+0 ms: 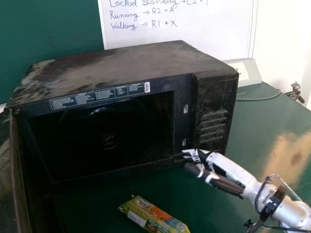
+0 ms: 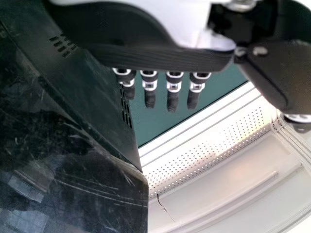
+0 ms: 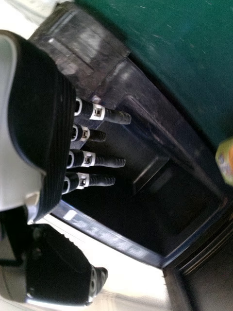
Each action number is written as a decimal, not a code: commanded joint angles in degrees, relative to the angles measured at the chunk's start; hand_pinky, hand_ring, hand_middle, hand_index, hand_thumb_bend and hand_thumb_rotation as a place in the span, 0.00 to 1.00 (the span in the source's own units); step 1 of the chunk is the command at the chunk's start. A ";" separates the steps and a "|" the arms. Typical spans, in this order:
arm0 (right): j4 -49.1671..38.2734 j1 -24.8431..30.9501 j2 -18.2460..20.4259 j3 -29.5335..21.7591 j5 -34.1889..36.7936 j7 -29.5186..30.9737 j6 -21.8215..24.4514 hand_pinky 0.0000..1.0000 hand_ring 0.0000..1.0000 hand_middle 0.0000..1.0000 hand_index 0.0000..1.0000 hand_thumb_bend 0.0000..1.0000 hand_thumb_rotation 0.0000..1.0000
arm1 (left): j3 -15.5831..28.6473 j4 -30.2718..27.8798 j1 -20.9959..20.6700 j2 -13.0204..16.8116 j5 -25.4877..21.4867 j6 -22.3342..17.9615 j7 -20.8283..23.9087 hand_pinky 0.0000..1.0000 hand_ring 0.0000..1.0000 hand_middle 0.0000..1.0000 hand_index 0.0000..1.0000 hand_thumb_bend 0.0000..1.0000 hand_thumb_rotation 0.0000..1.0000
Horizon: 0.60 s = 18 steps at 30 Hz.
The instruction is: Put biscuit inside oven
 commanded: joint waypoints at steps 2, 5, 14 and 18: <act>-2.32 0.34 -0.81 1.20 -2.63 -1.43 0.26 0.80 0.84 0.87 0.92 0.89 0.38 | -0.13 2.93 2.41 -3.56 0.29 0.10 0.26 0.00 0.05 0.67 1.00 0.33 1.00; -3.46 0.61 -1.00 1.79 -4.40 -2.28 0.23 0.78 0.84 0.87 0.92 0.89 0.36 | -0.08 2.88 2.38 -3.64 0.13 0.21 0.51 0.00 0.06 0.67 1.00 0.33 1.00; -6.46 0.95 -0.40 4.00 -10.45 -5.87 1.74 0.78 0.86 0.90 0.92 0.91 0.28 | -0.16 3.02 2.25 -3.65 0.14 0.51 0.76 0.00 0.04 0.65 1.00 0.34 1.00; -7.35 1.46 -0.04 4.80 -13.28 -7.77 2.32 0.80 0.89 0.92 0.92 0.91 0.28 | -0.15 3.39 2.12 -3.50 0.17 0.48 0.38 0.00 0.08 0.66 1.00 0.34 1.00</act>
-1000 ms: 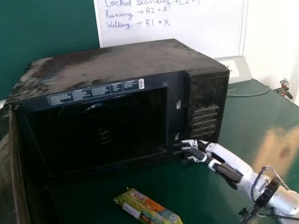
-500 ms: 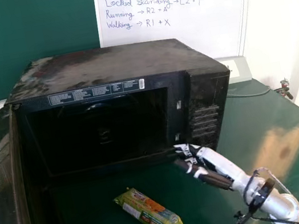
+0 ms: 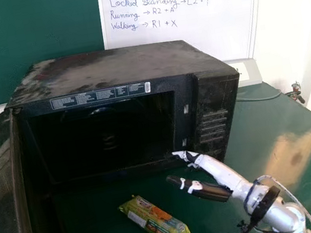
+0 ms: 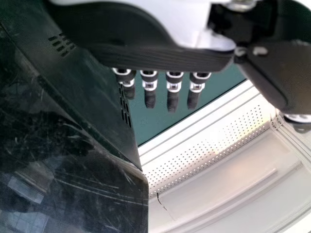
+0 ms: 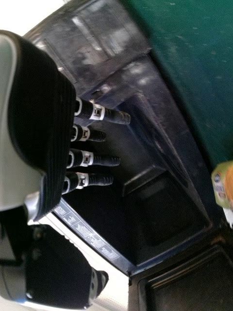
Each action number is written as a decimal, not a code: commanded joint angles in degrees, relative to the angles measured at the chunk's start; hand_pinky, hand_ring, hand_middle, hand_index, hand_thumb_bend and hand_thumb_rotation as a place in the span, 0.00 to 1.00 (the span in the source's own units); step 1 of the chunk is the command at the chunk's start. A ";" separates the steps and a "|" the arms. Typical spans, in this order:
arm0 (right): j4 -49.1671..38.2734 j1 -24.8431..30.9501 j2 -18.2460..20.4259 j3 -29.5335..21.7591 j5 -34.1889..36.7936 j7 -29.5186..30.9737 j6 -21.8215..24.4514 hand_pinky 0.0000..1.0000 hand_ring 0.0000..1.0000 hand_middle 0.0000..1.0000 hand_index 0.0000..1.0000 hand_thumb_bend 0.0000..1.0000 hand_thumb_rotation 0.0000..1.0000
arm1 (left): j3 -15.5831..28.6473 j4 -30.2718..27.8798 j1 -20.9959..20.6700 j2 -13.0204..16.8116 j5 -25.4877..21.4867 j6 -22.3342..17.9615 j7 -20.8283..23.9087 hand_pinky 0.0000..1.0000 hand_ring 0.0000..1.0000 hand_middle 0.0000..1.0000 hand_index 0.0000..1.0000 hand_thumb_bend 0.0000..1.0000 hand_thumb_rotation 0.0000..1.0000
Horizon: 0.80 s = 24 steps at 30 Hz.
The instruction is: Put biscuit inside oven
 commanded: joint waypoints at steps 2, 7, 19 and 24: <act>-0.95 0.92 0.36 0.91 -1.75 -1.55 0.56 0.80 0.89 0.92 0.93 0.90 0.29 | -0.16 3.25 2.21 -3.43 0.07 1.12 -0.31 0.00 0.09 0.67 1.00 0.34 1.00; -1.21 1.27 0.45 1.93 -4.51 -3.57 -0.06 0.79 0.89 0.92 0.93 0.91 0.28 | -0.18 2.53 2.41 -3.73 0.04 1.01 0.10 0.00 0.02 0.66 1.00 0.33 1.00; -1.24 1.26 -0.10 4.17 -5.03 -3.58 -1.42 0.83 0.90 0.93 0.93 0.93 0.31 | -0.13 2.59 2.39 -3.68 0.07 1.20 0.35 0.00 0.02 0.66 1.00 0.35 1.00; -1.65 1.10 -0.53 4.90 -5.72 -3.03 -1.05 0.85 0.90 0.93 0.93 0.94 0.31 | -0.11 2.14 2.54 -3.85 -0.07 1.61 1.32 0.00 0.06 0.66 1.00 0.35 1.00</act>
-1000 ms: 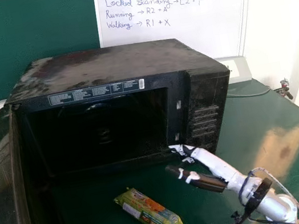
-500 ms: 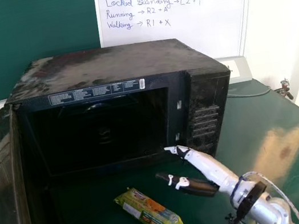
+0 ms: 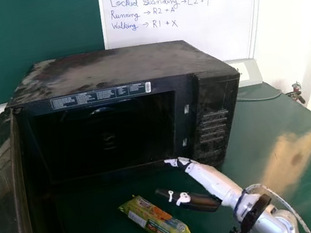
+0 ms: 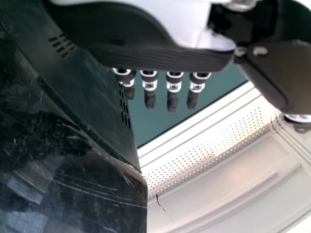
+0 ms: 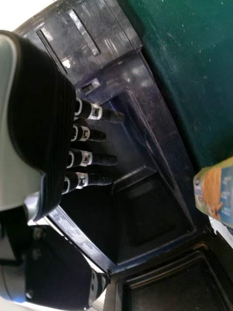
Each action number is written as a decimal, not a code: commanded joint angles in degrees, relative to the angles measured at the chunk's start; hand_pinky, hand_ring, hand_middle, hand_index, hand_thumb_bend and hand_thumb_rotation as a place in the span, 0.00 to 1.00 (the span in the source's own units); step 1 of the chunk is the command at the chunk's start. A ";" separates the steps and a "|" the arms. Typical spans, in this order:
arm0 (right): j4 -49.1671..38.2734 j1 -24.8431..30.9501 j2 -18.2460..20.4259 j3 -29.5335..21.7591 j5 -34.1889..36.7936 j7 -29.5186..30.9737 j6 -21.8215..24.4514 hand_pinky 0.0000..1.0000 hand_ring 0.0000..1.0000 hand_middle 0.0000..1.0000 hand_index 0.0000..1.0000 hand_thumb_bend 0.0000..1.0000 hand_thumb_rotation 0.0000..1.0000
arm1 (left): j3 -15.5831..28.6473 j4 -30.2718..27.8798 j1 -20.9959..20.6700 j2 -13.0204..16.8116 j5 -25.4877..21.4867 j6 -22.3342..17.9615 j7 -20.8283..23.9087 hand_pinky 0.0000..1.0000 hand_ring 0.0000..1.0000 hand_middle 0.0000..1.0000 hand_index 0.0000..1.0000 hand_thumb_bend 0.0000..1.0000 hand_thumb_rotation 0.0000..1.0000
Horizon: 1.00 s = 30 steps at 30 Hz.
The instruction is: Put biscuit inside oven
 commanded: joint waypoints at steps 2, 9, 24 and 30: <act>-0.13 -0.39 -0.67 0.77 -0.50 0.58 -0.40 0.85 0.90 0.93 0.93 0.95 0.32 | -0.13 2.59 2.48 -3.73 0.00 0.73 -0.27 0.00 0.06 0.67 1.00 0.34 1.00; -1.51 -0.52 -1.39 1.59 -1.51 2.23 1.26 0.90 0.91 0.93 0.93 0.96 0.33 | -0.11 2.38 2.57 -3.81 -0.24 1.14 -0.31 0.00 0.09 0.67 1.00 0.35 1.00; -2.94 -0.80 -1.67 2.74 -4.51 4.06 3.81 0.95 0.94 0.95 0.94 0.97 0.29 | -0.06 2.74 2.48 -3.69 -0.14 1.39 -0.50 0.00 0.10 0.65 1.00 0.36 1.00; -3.87 -0.94 -1.99 3.21 -5.24 5.01 4.91 0.97 0.95 0.96 0.95 0.97 0.29 | -0.14 2.87 2.46 -3.78 0.13 0.62 -0.61 0.00 0.09 0.66 1.00 0.36 1.00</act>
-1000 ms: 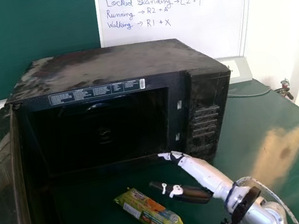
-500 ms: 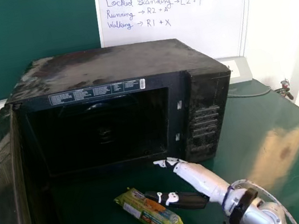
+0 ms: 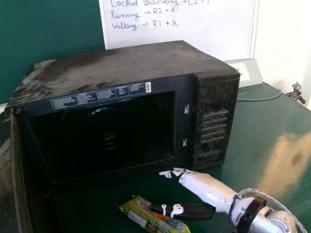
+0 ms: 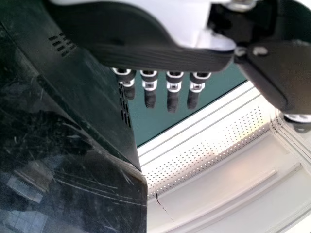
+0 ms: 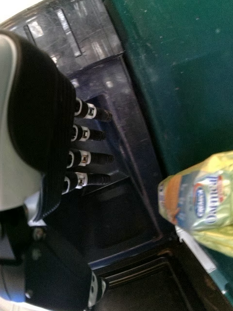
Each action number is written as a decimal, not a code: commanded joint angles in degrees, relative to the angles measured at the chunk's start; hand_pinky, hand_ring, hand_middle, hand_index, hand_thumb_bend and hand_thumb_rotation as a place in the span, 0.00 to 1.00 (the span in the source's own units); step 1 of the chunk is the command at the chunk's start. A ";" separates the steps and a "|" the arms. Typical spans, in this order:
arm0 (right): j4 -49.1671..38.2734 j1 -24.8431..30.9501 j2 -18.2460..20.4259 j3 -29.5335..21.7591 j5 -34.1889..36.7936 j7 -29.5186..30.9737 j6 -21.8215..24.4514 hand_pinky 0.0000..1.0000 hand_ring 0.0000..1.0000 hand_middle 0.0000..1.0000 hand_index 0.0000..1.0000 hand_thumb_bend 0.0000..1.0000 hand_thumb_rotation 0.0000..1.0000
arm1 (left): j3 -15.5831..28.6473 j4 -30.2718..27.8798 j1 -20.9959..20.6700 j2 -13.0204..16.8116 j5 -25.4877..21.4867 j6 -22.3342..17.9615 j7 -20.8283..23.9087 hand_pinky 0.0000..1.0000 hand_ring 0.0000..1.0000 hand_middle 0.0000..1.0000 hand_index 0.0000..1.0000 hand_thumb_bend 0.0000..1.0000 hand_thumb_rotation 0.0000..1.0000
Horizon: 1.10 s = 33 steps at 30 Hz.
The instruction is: Put biscuit inside oven
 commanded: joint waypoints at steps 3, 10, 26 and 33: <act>-1.28 -1.00 -0.59 0.53 -0.56 1.14 0.99 0.98 0.96 0.96 0.95 0.98 0.29 | -0.23 3.02 2.40 -3.67 0.18 0.41 -0.34 0.00 0.08 0.66 1.00 0.34 1.00; -2.83 -1.48 -1.17 1.72 -3.22 3.34 3.47 0.99 0.97 0.97 0.96 0.98 0.31 | -0.23 2.59 2.45 -3.84 -0.09 1.63 0.06 0.00 0.09 0.65 1.00 0.35 1.00; -4.77 -1.06 -1.28 2.41 -6.30 4.38 5.89 1.00 0.99 0.97 0.97 0.98 0.30 | -0.44 1.37 2.85 -4.30 -0.09 2.46 -0.25 0.00 0.27 0.65 1.00 0.29 1.00; -6.69 -0.87 -0.67 3.91 -10.10 4.45 7.57 1.00 0.99 0.98 0.96 0.96 0.29 | -0.41 0.97 2.94 -4.51 -0.04 2.22 0.39 0.00 0.27 0.64 0.99 0.26 1.00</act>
